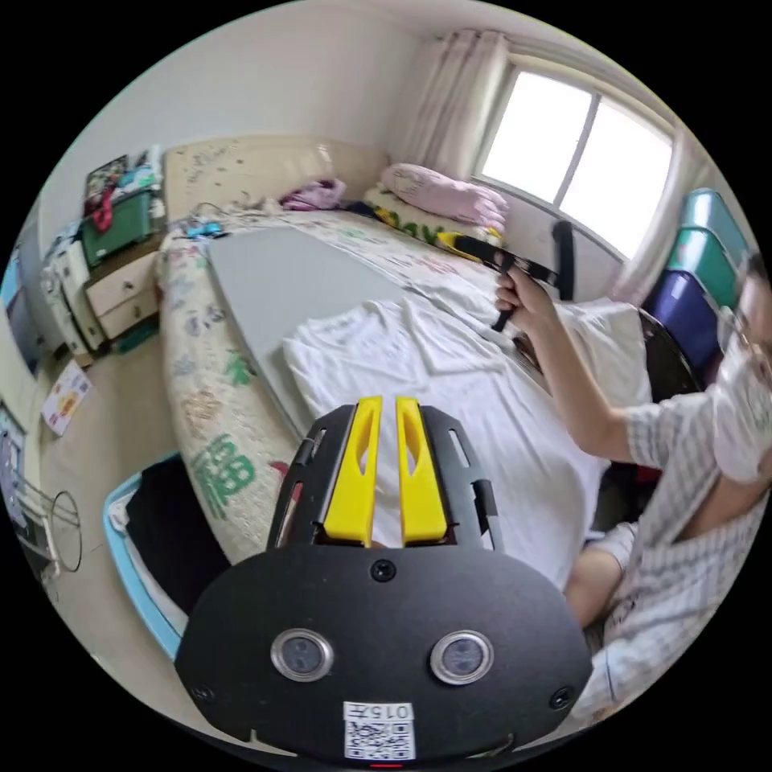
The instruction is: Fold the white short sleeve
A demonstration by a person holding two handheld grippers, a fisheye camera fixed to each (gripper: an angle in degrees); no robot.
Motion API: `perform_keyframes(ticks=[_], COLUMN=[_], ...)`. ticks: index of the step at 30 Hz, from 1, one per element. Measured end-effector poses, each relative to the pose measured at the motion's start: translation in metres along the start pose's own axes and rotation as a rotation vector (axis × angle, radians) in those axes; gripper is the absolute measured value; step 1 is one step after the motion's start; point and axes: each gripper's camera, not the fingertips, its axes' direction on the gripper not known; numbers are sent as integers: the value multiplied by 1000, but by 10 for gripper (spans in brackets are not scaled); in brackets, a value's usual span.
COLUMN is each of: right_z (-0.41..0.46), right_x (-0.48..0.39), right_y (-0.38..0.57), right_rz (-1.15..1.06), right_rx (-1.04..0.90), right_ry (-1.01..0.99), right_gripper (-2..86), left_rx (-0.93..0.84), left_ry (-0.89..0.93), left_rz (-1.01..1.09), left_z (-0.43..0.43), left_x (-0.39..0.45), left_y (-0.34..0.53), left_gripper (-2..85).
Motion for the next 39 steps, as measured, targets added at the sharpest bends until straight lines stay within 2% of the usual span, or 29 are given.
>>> perform_keyframes(ticks=[3,4,5,8,11,15,21,27,32,36,39], right_z=[48,76,103,148,169,185,185,94,-65,-151,-181], right_x=[32,38,44,64,78,92,111,102,80,66,56], right_y=[2,7,16,44,68,97,136,160,241,342,435], right_rz=[-24,-94,-141,-204,-257,-293,-253,-273,-278,-296,-296], right_rx=[-157,-296,-415,-584,-641,-684,-692,-454,-271,-308,-451], right_ry=[-5,9,67,100,121,104,-14,-83,-190,-280,-326], right_gripper=[66,83,98,132,135,112,40,31,32,33,39], left_rx=[94,98,64,-62,-90,-99,-149,33,214,236,60], left_ry=[-94,-94,-117,-191,-79,-59,-63,-8,97,162,181], left_rz=[-75,-119,-152,-237,-323,-356,-332,-250,-95,4,20], left_z=[7,20,38,88,122,140,148,72,-53,-107,-100], left_x=[-32,-50,-67,-104,-130,-139,-120,-56,62,157,218], left_y=[-41,-55,-70,-96,-105,-107,-102,-79,6,111,195], left_gripper=[84,90,102,131,138,123,21,1,-2,-1,2])
